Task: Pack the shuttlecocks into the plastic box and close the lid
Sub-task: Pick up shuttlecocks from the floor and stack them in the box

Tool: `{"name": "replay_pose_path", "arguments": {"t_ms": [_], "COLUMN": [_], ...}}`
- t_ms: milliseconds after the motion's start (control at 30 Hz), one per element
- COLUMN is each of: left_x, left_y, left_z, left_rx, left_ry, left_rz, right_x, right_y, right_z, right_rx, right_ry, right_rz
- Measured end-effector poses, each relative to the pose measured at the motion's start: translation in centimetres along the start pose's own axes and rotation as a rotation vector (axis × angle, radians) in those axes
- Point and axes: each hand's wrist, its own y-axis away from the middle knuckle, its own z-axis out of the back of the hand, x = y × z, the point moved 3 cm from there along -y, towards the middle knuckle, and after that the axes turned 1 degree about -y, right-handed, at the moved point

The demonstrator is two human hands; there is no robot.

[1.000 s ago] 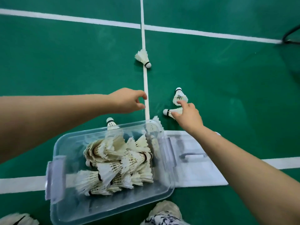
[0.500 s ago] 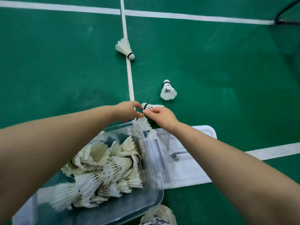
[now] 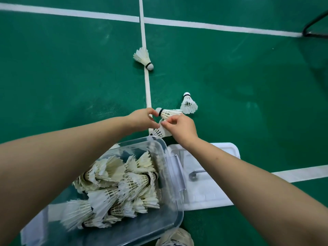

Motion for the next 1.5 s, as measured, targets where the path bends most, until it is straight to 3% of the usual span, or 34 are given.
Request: {"name": "replay_pose_path", "arguments": {"t_ms": [233,467,567,667,867,1067,1500], "left_x": [-2.4,-3.4,-1.0,2.0,5.8,6.4,6.8], "left_y": [4.2,11.7,15.7,18.8,21.6,20.3,18.2], "left_z": [2.5,6.6,9.0,10.6,10.0,8.3,8.4], "left_rx": [-0.09,-0.226,-0.201,-0.183,-0.135,-0.115,-0.187], "left_ry": [-0.13,-0.416,-0.519,-0.569,-0.505,-0.465,-0.37], "left_rz": [-0.146,-0.278,-0.214,-0.122,-0.091,-0.136,-0.125], "right_x": [4.6,8.7,8.5,8.0,6.9,6.7,5.7], "right_y": [2.5,7.5,9.3,11.6,13.6,13.3,12.2], "right_z": [3.3,5.2,5.2,3.5,-2.0,-4.9,-6.8], "right_rx": [-0.2,-0.242,-0.269,-0.182,0.244,0.37,0.39], "right_ry": [-0.314,-0.545,-0.432,-0.251,0.268,0.245,0.294], "right_rz": [0.087,0.259,0.358,0.448,0.457,0.364,0.377]}}
